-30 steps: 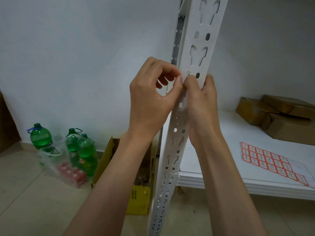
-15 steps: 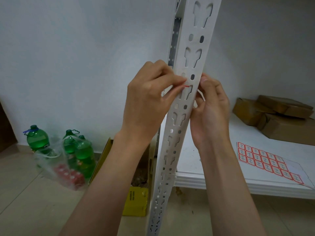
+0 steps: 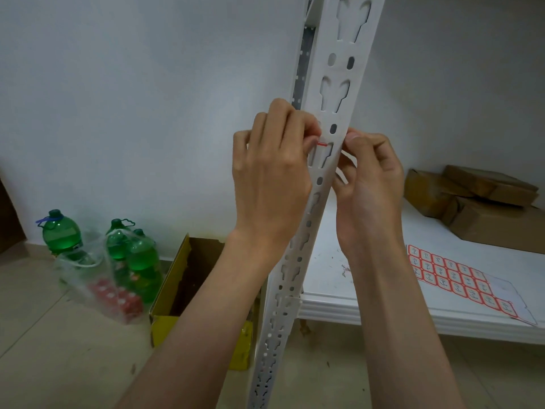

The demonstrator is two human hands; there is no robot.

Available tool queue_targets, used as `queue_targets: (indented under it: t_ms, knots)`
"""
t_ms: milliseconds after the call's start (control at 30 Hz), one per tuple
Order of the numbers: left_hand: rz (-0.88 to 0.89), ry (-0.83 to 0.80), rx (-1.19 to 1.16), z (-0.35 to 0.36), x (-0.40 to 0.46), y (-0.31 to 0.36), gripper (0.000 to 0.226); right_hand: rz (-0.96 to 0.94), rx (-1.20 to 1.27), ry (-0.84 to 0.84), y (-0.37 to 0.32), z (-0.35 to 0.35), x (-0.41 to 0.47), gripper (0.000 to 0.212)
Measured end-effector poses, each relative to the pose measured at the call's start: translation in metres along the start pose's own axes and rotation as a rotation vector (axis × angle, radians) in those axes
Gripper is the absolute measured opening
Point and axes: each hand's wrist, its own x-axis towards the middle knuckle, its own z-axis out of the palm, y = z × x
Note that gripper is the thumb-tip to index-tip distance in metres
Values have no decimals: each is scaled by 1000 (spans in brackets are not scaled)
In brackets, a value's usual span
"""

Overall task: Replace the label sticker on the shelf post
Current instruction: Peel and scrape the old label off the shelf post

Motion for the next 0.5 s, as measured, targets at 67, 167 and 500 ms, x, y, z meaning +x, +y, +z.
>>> queue_targets:
  t_ms: [67, 167, 500]
  knots:
    - [-66, -18, -26, 3, -3, 2, 21, -106, -147, 39, 1, -1, 2, 6]
    - [-211, -13, -159, 2, -5, -7, 20, -346, -371, 79, 2, -2, 2, 15]
    - [-241, 38, -324, -8, 5, -22, 12, -806, -752, 102, 23, -4, 5, 9]
